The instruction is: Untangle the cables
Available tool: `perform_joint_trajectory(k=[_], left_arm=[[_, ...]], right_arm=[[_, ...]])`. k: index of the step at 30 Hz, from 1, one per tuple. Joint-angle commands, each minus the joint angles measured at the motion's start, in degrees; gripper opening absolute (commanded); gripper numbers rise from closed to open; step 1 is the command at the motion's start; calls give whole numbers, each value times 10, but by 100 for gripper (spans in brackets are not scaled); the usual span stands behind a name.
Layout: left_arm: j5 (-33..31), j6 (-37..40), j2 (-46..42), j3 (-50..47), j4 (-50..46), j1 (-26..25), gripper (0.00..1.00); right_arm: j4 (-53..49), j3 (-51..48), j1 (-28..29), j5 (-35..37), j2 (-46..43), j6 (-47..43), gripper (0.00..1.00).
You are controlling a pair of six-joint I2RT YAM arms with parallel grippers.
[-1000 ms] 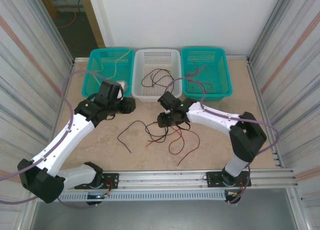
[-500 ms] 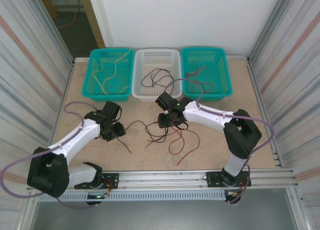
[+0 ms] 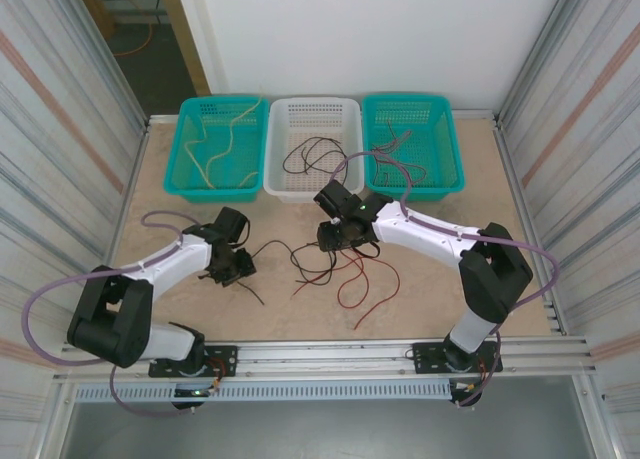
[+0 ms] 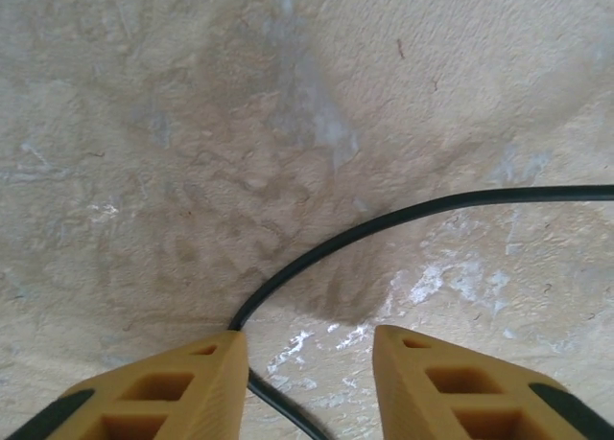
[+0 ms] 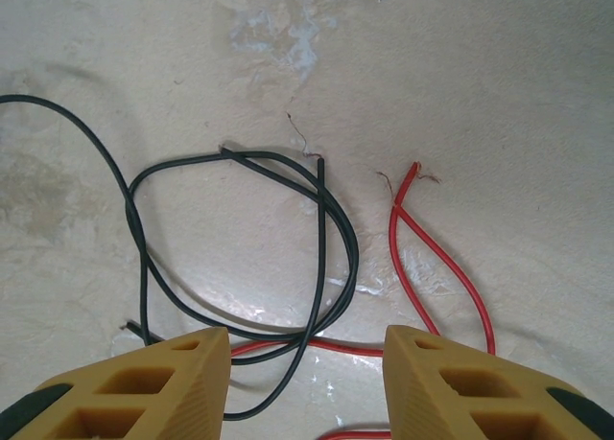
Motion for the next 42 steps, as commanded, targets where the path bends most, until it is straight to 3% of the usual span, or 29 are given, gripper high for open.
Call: perform_joint_trajectory(k=[1, 5, 12, 25, 27, 31, 35, 42], left_arm=[[-29, -7, -26, 1, -35, 0, 46], [-50, 2, -50, 4, -57, 0, 51], [-42, 3, -40, -3, -52, 0, 49], [-33, 4, 0, -9, -23, 1, 19], [-37, 4, -8, -5, -33, 0, 19], [-46, 12, -23, 2, -53, 1, 31], [-41, 17, -19, -2, -32, 0, 21], [-46, 32, 43, 21, 1, -1, 22]], right_arm=[[-16, 7, -3, 9, -17, 11, 45], [-15, 9, -3, 7, -14, 12, 45], [-18, 12, -1, 10, -13, 13, 39], [-19, 15, 0, 13, -26, 13, 36], [-19, 14, 0, 13, -28, 13, 36], [-19, 16, 0, 14, -30, 12, 36], [-17, 17, 0, 16, -35, 12, 35], [-11, 13, 0, 17, -58, 12, 35]])
